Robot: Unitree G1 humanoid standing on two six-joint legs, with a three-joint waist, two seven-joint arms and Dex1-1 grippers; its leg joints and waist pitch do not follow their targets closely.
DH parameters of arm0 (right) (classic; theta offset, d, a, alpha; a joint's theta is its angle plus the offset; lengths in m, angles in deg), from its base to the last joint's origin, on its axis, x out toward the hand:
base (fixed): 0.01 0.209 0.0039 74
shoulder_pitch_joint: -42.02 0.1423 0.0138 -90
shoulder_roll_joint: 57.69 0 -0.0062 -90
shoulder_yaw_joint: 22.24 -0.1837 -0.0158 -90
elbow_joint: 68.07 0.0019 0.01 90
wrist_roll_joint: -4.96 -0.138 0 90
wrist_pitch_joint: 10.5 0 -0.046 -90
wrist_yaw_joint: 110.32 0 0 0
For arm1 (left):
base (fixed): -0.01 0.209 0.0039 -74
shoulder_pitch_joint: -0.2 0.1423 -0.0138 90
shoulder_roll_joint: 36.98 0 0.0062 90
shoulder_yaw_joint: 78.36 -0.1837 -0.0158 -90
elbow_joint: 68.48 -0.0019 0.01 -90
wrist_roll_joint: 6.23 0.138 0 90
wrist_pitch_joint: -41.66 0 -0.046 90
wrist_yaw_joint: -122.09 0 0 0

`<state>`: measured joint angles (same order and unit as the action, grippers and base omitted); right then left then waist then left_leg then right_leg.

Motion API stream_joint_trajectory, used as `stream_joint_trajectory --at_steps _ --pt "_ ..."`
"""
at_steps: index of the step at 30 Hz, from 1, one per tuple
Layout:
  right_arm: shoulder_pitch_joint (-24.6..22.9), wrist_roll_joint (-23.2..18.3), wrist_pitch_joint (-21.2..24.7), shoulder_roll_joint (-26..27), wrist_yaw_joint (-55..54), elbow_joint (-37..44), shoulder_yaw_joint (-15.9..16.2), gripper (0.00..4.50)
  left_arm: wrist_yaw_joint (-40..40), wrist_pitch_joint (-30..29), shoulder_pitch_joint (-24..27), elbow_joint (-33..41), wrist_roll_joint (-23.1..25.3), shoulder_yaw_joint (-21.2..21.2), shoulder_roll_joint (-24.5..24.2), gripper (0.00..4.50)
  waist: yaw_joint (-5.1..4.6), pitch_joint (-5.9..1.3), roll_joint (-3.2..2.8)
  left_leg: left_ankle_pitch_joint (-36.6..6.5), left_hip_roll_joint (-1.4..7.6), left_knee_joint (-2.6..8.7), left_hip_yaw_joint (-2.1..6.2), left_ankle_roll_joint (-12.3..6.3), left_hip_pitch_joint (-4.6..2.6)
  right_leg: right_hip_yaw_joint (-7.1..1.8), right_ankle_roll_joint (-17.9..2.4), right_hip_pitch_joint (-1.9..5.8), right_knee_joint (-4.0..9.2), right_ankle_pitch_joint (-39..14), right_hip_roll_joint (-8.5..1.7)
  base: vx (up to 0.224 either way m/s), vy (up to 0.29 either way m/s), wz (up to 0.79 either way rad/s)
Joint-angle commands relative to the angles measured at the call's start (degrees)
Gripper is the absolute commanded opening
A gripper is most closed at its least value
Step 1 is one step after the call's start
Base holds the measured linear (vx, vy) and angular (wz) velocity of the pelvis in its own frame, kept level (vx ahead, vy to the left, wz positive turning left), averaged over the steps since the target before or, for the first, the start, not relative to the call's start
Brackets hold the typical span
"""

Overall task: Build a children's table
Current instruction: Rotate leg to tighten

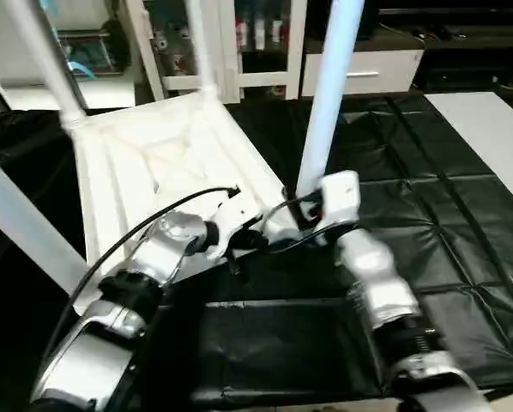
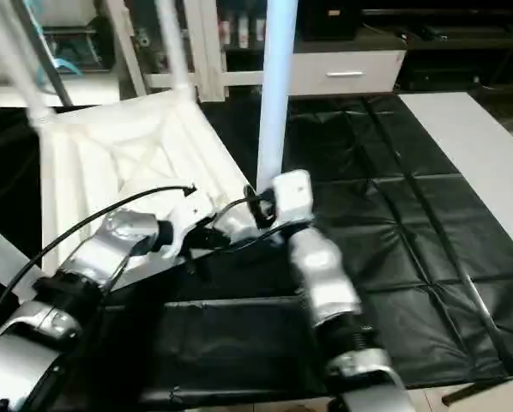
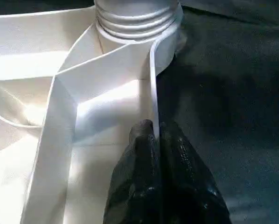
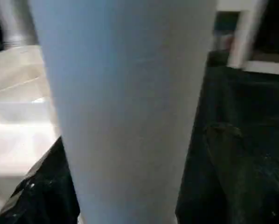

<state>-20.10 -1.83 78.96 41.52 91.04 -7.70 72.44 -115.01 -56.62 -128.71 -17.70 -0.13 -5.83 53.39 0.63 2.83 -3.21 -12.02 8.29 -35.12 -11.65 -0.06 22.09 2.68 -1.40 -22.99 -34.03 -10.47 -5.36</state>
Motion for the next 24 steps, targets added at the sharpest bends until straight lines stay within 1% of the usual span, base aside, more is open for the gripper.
stream_joint_trajectory --at_steps 1,2,3,4,5,6,7,9,10,11,12,13,15,16,17,18,20,21,22,24 --pt "-1.69 -1.9 4.09 -3.68 9.75 3.39 2.0 4.08 -4.98 0.16 2.64 0.54 0.66 -3.8 -1.02 0.0 -0.01 -3.6 0.54 -9.87 5.02 4.9 2.23 -5.72 -1.45 -2.25 -14.46 2.69 3.23 -5.81 -3.72 0.0 0.0 0.0" --pt "-2.33 -3.51 5.74 -5.21 13.61 4.87 2.45 4.08 -5.87 -0.23 3.13 1.2 0.57 -4.02 -1.5 0.0 -0.01 -3.65 0.57 -10.04 4.98 4.87 2.2 -5.6 -1.48 -2.25 -14.37 2.69 3.25 -6.01 -3.66 0.0 0.0 0.0" --pt "-2.7 -4.84 6.82 -6.6 16.8 5.79 2.61 4.08 -6.69 -0.61 3.46 1.76 0.44 -4.17 -1.77 0.0 0.1 -3.72 0.58 -9.77 5.06 4.81 2.27 -5.55 -1.42 -2.34 -14.53 2.79 3.14 -5.52 -3.83 0.0 0.0 0.0" --pt "-3.48 -5.98 7.39 -9.31 22.68 7.03 3.97 4.08 -8.42 -1.55 4.31 3.51 -0.09 -4.54 -2.4 0.0 0.25 -3.63 0.74 -9.71 5.01 4.83 2.22 -5.46 -1.33 -2.35 -14.57 2.76 3.27 -5.9 -3.87 0.0 0.0 0.0" --pt "-4.09 -6.72 7.95 -11.16 26.5 8.16 4.87 4.08 -9.63 -2.19 4.93 4.84 -0.44 -4.78 -2.85 0.0 0.32 -3.71 0.78 -9.91 5.05 4.75 2.23 -5.45 -1.35 -2.35 -14.73 2.94 3.17 -5.84 -4.0 0.0 0.0 0.0" --pt "-4.68 -6.92 7.98 -13.4 30.7 8.83 6.03 4.08 -11.27 -2.93 5.72 6.6 -1.05 -5.13 -3.41 0.0 0.55 -3.61 0.84 -9.58 5.18 4.77 2.29 -5.73 -1.16 -2.32 -14.68 3.0 3.18 -5.94 -4.02 0.0 0.0 0.0" --pt "-5.07 -6.97 7.97 -14.97 33.55 9.15 6.8 4.08 -12.58 -3.48 6.39 8.05 -1.56 -5.44 -3.89 0.0 0.85 -3.63 0.83 -9.22 5.24 4.7 2.22 -5.88 -1.26 -2.31 -14.74 2.9 3.18 -6.14 -4.04 0.0 0.0 0.0" --pt "-5.29 -7.02 8.14 -16.22 35.8 9.11 7.12 4.08 -14.18 -3.97 7.21 9.76 -2.15 -5.84 -4.48 0.0 1.17 -3.59 0.82 -8.82 5.28 4.69 2.09 -5.88 -1.36 -2.29 -14.9 2.65 3.21 -6.5 -3.89 0.0 0.0 0.0" --pt "-5.14 -7.04 8.17 -16.54 36.56 8.66 6.91 4.08 -15.09 -4.45 7.67 10.72 -2.48 -6.08 -4.83 0.0 1.3 -3.56 0.73 -8.95 5.25 4.72 2.08 -5.7 -1.37 -2.27 -14.98 2.5 3.23 -7.05 -3.86 0.0 0.0 0.0" --pt "-5.08 -7.2 8.57 -16.9 37.23 8.68 6.77 4.08 -15.72 -4.83 8.03 11.51 -2.74 -6.27 -5.13 0.0 1.28 -3.53 0.81 -9.24 5.25 4.76 2.11 -5.55 -1.31 -2.28 -14.9 2.49 3.22 -7.49 -3.85 0.0 0.0 0.0" --pt "-4.98 -7.27 8.68 -17.37 38.04 8.51 6.68 4.08 -16.38 -4.97 8.41 12.24 -2.95 -6.51 -5.53 0.0 1.3 -3.42 0.83 -10.36 5.27 4.9 2.13 -5.07 -1.42 -2.29 -14.69 2.36 3.45 -9.33 -3.89 0.0 0.0 0.0" --pt "-4.85 -7.52 9.24 -18.01 39.22 8.47 6.46 4.08 -16.63 -4.85 8.72 12.73 -2.81 -6.52 -5.93 0.0 1.41 -3.46 0.85 -10.84 5.31 4.95 2.2 -4.53 -1.59 -2.32 -14.46 2.32 3.49 -10.37 -3.88 0.0 0.0 0.0" --pt "-4.7 -8.02 9.86 -18.61 40.43 8.46 6.36 4.08 -16.79 -4.94 8.91 13.08 -2.57 -6.47 -6.29 0.0 1.5 -3.44 0.85 -10.78 5.27 4.97 2.12 -4.13 -1.69 -2.35 -14.36 2.16 3.51 -10.08 -3.69 0.0 0.0 0.0" --pt "-4.6 -8.26 10.09 -18.85 40.97 8.31 6.4 4.08 -16.83 -5.15 8.9 13.14 -2.37 -6.48 -6.5 0.0 1.56 -3.5 0.63 -10.68 5.26 5.0 2.19 -3.97 -1.66 -2.32 -14.35 2.25 3.37 -9.53 -3.7 0.0 0.0 0.0" --pt "-4.41 -8.57 10.28 -19.29 42.2 8.05 6.57 4.08 -16.99 -5.96 9.03 13.86 -2.36 -6.55 -6.89 0.0 1.49 -3.52 0.75 -10.62 5.21 4.99 2.21 -3.87 -1.55 -2.31 -14.29 2.34 3.33 -9.07 -3.71 0.0 0.0 0.0" --pt "-4.41 -8.57 10.28 -19.29 42.2 8.05 6.57 4.08 -16.99 -5.96 9.03 13.86 -2.36 -6.55 -6.89 0.0 1.48 -3.53 0.8 -10.59 5.17 4.96 2.2 -3.93 -1.5 -2.32 -14.35 2.44 3.36 -8.93 -3.79 0.0 0.0 0.0" --pt "-4.36 -8.65 10.38 -19.55 43.26 7.85 6.77 4.08 -16.88 -6.25 8.97 14.06 -2.31 -6.53 -6.93 0.0 1.53 -3.58 0.65 -10.16 5.12 4.89 2.26 -4.07 -1.38 -2.32 -14.38 2.52 3.32 -8.56 -3.92 0.0 0.0 0.0" --pt "-4.36 -8.63 10.48 -19.58 43.83 7.79 6.79 4.08 -16.87 -6.4 9.01 14.25 -2.27 -6.52 -6.99 0.0 1.52 -3.65 0.74 -9.7 5.12 4.79 2.24 -4.34 -1.35 -2.28 -14.55 2.56 3.27 -7.9 -3.89 0.0 0.0 0.0" --pt "-4.3 -8.31 10.3 -19.67 44.29 7.61 6.97 4.08 -16.93 -6.53 8.97 14.34 -2.3 -6.49 -7.03 0.0 1.61 -3.69 0.47 -9.36 5.1 4.74 2.26 -4.43 -1.36 -2.27 -14.64 2.53 3.22 -7.54 -3.92 0.0 0.0 0.0" --pt "-4.19 -7.64 9.96 -19.65 44.75 7.08 7.16 4.08 -17.01 -6.77 9.18 14.76 -2.38 -6.61 -7.28 0.0 1.55 -3.74 0.58 -8.78 5.15 4.71 2.28 -4.71 -1.32 -2.19 -15.0 2.56 3.11 -6.57 -3.87 0.0 0.0 0.0"
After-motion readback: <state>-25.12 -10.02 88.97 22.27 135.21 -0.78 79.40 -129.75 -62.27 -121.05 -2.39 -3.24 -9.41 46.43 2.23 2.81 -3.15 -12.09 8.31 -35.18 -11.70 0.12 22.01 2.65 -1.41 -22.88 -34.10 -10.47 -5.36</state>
